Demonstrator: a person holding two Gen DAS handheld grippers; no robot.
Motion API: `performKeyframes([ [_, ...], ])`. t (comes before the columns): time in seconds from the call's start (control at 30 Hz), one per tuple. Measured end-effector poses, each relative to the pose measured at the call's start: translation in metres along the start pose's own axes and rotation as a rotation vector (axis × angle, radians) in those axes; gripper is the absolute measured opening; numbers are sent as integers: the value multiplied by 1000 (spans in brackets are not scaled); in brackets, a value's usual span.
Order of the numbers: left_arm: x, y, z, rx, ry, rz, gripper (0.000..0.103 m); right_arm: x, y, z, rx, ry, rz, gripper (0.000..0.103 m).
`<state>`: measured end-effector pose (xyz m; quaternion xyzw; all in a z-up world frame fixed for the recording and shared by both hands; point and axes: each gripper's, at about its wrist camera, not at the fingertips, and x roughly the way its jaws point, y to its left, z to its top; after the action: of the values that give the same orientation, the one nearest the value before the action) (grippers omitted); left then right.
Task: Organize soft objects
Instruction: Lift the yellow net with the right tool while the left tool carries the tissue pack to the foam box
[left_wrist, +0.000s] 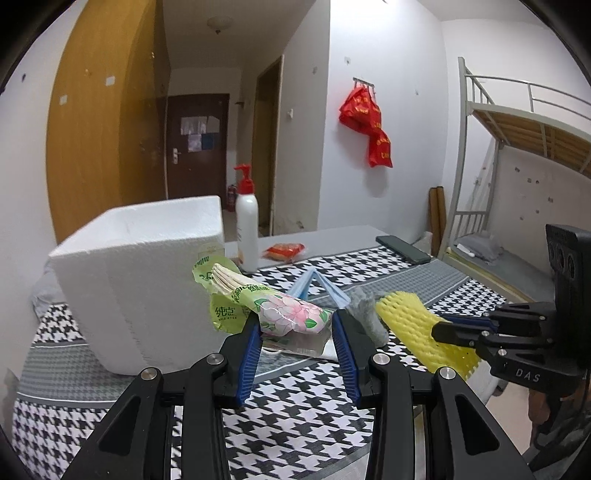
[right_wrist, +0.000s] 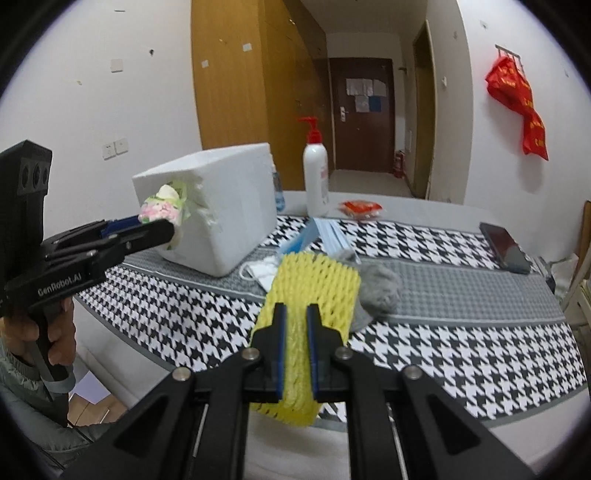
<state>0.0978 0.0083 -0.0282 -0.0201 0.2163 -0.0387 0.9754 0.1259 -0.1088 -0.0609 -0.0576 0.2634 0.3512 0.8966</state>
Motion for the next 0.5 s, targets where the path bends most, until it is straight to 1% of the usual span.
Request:
performKeyframes([
  [0.2,-15,8,1,-5,-18,70,40,2,12,11,-33,-28,60,13],
  [0.5,-37,20,-3,-24,-32,157,40,14,33,23,-82,-33,155,13],
])
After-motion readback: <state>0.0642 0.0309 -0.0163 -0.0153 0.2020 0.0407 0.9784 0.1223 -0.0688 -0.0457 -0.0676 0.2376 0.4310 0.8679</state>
